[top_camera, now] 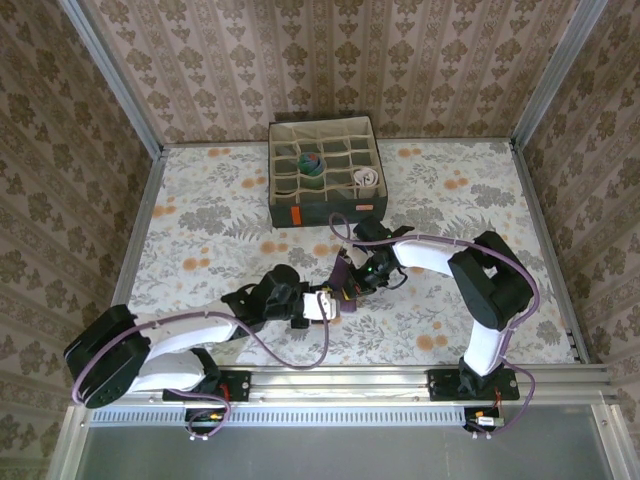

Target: Roll the socks

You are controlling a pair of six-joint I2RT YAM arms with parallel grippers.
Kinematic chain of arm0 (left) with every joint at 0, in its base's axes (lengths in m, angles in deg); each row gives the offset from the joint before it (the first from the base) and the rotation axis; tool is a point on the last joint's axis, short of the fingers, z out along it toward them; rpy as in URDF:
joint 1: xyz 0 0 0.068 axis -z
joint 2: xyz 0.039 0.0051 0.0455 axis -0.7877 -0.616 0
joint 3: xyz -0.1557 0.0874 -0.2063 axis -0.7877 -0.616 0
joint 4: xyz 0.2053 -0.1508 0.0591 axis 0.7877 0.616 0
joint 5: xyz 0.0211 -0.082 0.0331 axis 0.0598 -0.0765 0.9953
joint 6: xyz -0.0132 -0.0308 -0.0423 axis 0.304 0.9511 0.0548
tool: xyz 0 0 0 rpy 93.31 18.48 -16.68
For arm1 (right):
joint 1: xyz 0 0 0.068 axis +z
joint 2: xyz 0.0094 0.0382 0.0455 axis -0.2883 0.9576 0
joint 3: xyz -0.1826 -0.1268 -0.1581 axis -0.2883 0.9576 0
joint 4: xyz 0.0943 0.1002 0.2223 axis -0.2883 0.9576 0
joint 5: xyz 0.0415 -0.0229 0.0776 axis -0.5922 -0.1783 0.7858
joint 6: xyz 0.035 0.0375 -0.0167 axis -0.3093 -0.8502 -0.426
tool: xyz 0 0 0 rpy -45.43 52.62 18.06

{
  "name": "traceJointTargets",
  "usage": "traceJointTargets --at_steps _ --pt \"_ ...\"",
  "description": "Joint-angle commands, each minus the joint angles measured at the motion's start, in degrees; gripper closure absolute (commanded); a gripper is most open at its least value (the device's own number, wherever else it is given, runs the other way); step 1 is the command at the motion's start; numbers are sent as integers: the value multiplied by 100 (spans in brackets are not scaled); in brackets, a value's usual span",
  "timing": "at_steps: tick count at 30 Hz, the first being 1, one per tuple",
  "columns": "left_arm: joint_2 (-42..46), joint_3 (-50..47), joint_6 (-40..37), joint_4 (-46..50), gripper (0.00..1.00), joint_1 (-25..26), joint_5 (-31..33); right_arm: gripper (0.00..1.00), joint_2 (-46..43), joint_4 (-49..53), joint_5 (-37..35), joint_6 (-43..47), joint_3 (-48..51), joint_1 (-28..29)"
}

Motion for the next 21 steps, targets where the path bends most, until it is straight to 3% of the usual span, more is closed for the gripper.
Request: traceJointTargets --at_steps 1,13,21 --pt "-224 294 -431 188 60 121 124 100 340 526 -622 144 89 -23" --pt "-888 718 -1101 468 58 231 426 100 461 667 -504 201 -34 -29" --pt "-1686 882 -948 427 57 119 646 100 496 830 -318 320 -122 -73"
